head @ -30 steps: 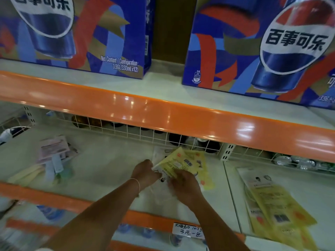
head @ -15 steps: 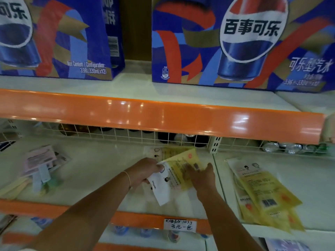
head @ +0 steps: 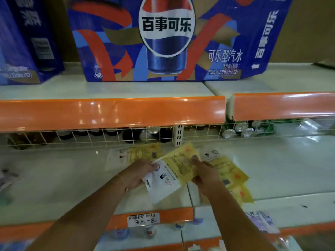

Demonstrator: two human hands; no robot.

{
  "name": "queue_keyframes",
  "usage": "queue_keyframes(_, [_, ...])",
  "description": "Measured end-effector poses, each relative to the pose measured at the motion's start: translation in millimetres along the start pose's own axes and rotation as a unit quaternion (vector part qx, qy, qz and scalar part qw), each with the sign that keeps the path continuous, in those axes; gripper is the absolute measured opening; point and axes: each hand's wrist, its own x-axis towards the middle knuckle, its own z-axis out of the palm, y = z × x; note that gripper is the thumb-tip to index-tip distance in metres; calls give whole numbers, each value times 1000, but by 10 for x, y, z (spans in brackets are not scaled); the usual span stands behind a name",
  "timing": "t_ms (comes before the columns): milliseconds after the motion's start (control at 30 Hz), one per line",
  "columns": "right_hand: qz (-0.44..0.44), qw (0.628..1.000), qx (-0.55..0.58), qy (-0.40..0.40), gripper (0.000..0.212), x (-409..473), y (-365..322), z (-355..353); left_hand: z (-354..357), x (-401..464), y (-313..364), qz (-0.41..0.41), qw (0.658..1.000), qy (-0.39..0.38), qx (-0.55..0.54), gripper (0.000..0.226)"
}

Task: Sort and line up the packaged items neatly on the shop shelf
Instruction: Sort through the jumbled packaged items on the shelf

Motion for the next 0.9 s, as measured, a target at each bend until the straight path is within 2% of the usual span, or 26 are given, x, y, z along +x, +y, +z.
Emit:
queue_keyframes(67, [4,998,54,-10,35,-15,-10,-164,221,18,47,0,999,1,-35,34])
queue_keyframes(100, [6,999,44,-7,33,-53,-9,-217,324,36,73,-4,999,2,-46,34])
queue_keyframes(267, [-60,987,-131,72,46,-123,-166,-519,917,154,242,-16,1000,-9,-18,30])
queue_keyframes(367, [-123,948,-256,145,46,-171,-337,-695,1174,165,324,6,996,-33,88,33])
queue_keyframes(433, [-160,913,-334,171,46,-180,-417,-793,1259,186,332,28,989,-15,142,36])
queue_keyframes(500, [-177,884,-392,184,49,-183,-464,-858,1280,196,320,50,981,9,187,29])
queue_keyframes(667, [-240,837,-445,209,53,-175,-476,-819,1055,198,225,87,975,56,196,12])
queue_keyframes(800, [-314,783,-494,212,44,-154,-386,-588,696,128,87,139,942,152,267,17])
queue_keyframes(900, [-353,769,-501,184,43,-174,-284,-313,374,71,-102,197,885,209,366,25])
